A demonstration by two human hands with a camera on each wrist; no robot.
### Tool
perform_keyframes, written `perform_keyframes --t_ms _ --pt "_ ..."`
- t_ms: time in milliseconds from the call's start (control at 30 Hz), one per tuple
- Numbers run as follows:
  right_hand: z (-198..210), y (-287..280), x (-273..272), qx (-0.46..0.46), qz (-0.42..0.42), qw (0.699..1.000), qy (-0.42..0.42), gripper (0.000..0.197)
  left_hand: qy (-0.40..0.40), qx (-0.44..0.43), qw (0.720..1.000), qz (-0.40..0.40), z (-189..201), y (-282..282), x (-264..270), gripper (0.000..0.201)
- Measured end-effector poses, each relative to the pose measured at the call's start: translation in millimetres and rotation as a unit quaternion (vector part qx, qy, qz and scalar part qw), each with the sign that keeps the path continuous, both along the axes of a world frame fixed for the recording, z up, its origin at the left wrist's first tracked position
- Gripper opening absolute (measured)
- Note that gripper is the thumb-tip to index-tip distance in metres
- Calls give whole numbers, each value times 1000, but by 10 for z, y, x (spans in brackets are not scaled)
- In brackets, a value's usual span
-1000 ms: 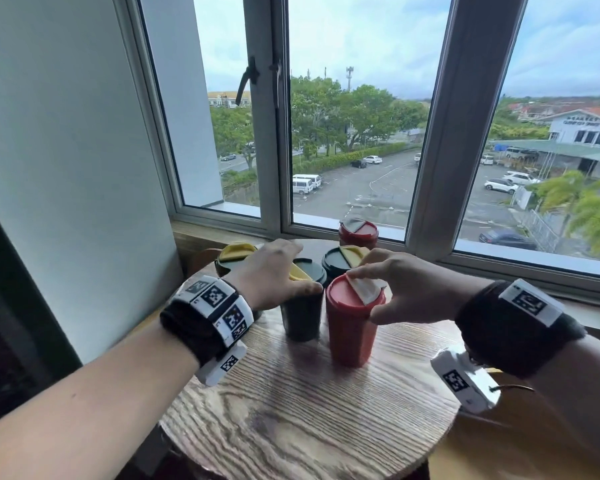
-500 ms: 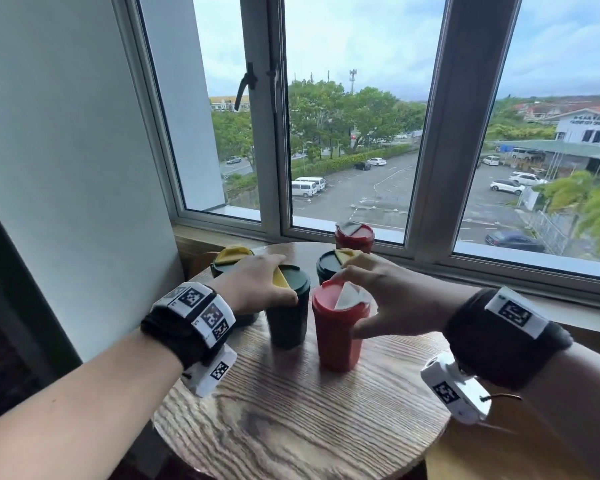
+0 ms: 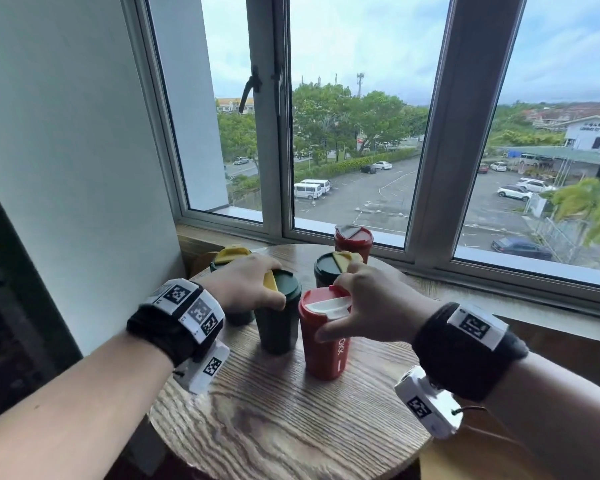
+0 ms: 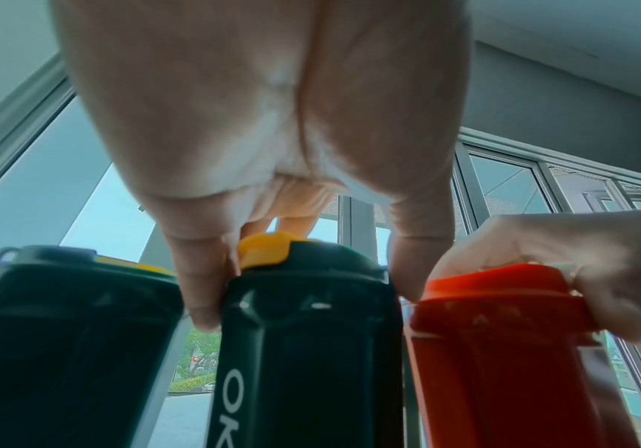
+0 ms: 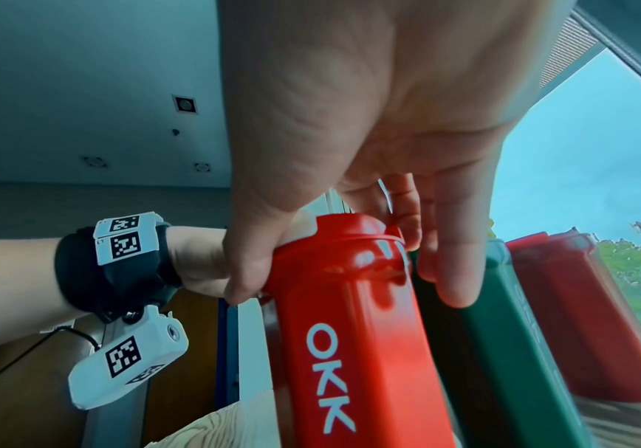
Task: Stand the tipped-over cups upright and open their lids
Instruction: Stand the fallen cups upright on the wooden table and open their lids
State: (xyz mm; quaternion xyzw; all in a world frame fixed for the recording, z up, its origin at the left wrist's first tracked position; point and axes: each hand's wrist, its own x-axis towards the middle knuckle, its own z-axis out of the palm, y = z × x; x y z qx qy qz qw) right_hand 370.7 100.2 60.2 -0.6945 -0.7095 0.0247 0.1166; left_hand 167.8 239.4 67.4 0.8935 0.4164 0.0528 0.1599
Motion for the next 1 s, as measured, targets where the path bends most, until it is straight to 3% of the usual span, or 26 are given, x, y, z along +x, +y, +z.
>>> perform_keyframes --t_ms 333,567,1000 --pt "-76 -41 19 35 -1 996 85 80 -40 -31 998 -22 -34 -15 -65 91" --pt "-77 -55 -4 47 9 995 87 76 -78 -29 996 -8 -67 -19 -63 94" --pt "54 -60 67 51 20 997 62 90 -15 -21 999 -25 -35 79 -39 86"
